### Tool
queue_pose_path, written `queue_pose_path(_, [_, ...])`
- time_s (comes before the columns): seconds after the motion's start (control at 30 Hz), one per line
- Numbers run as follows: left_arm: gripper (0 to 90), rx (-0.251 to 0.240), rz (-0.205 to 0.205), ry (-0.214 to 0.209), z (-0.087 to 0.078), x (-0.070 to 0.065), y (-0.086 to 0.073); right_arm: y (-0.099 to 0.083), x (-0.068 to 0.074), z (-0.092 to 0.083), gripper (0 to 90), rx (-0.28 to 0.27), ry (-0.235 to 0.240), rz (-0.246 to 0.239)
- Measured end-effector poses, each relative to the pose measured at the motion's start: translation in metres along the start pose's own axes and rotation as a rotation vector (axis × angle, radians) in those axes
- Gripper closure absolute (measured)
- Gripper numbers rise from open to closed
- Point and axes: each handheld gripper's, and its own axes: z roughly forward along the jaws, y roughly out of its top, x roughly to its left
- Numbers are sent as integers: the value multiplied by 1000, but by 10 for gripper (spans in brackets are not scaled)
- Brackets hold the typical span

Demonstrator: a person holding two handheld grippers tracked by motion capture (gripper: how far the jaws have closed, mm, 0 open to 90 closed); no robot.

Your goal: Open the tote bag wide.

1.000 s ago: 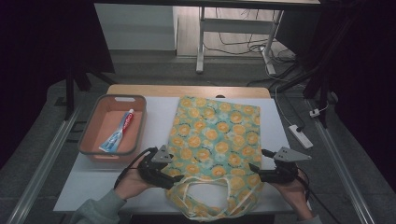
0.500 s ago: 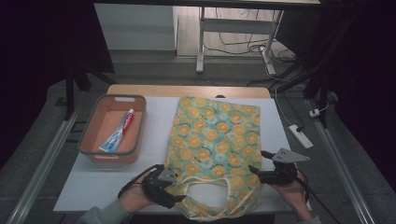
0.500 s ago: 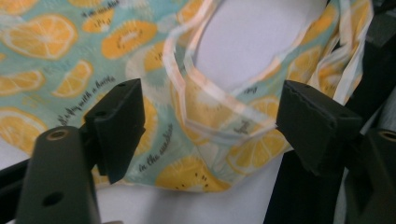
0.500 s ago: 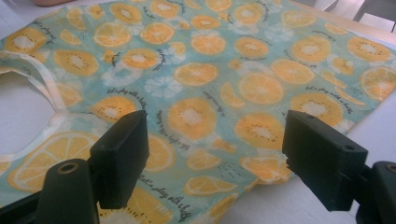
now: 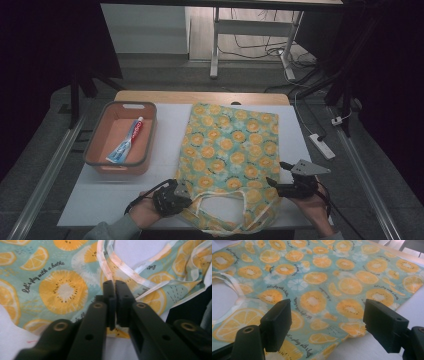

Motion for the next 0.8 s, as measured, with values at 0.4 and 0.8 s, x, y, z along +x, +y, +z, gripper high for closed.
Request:
queue_pose_path(0.4, [887, -299, -32, 5, -49, 13, 19, 4, -1, -7, 226, -21, 3, 9])
queue_pose_path(0.8, [886, -414, -117, 24, -66, 44, 39, 29, 25, -11, 195, 12, 136, -52])
